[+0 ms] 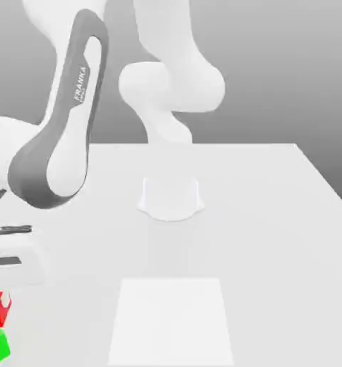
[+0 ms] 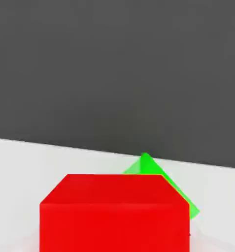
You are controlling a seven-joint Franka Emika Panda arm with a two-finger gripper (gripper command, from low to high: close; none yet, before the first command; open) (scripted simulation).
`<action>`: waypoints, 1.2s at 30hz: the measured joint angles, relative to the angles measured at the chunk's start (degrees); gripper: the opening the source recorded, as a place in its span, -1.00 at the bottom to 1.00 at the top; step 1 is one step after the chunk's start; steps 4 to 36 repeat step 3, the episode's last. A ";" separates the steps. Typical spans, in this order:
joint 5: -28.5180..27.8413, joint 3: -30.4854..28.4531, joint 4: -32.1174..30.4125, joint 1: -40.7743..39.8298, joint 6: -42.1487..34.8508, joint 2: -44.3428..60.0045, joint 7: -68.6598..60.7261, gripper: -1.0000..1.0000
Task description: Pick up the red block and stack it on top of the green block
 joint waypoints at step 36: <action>0.00 0.00 0.00 0.00 0.00 0.00 0.00 1.00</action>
